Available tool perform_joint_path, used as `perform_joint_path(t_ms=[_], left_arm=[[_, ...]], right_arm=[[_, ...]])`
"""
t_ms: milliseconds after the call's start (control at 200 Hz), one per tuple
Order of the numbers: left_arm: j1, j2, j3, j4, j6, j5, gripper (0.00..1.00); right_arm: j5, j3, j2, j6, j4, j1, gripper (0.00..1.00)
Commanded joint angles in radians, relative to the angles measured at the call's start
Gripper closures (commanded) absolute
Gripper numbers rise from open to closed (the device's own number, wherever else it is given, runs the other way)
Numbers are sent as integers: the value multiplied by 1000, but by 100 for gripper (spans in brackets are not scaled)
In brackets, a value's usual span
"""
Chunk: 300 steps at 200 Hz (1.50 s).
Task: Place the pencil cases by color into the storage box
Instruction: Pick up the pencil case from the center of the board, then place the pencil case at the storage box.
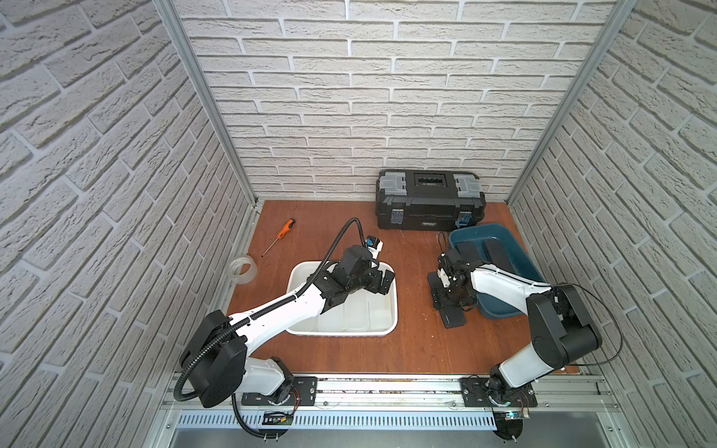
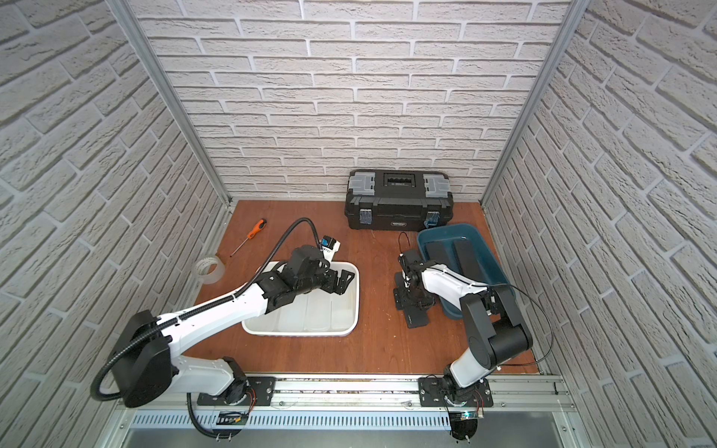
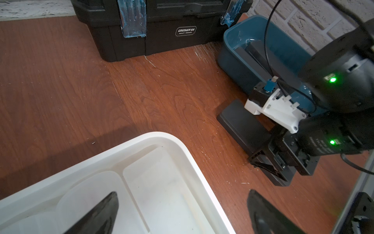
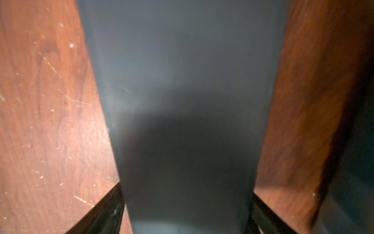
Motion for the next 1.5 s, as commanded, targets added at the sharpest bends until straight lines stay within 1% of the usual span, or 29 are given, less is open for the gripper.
perform_joint_path(t_ms=[0,225,400,500,670,975,1090,1200,1285,1495], left_arm=[[-6,-20,13,15,9,-9,2],[-5,-18,10,16,8,-10,2],[-5,-19,8,18,8,-10,2],[-5,-19,10,15,11,-10,2],[-4,-15,12,14,10,-13,2],[-4,-12,18,11,13,-14,2],[-3,-12,19,11,11,-12,2],[-3,-11,20,12,11,-11,2],[-4,-14,21,10,11,-10,2],[-3,-35,15,7,20,-13,2]], right_arm=[[3,18,9,-6,-1,2,16],[24,43,53,-10,-21,14,17],[33,52,68,-15,-28,20,22],[47,55,55,-12,-34,24,26],[49,96,-4,-9,-74,38,32],[52,229,-183,-32,-228,60,33],[109,283,-253,-34,-278,59,33],[185,347,-284,-57,-319,60,32],[222,372,-301,-79,-320,48,30],[207,389,-308,-140,-317,-42,30]])
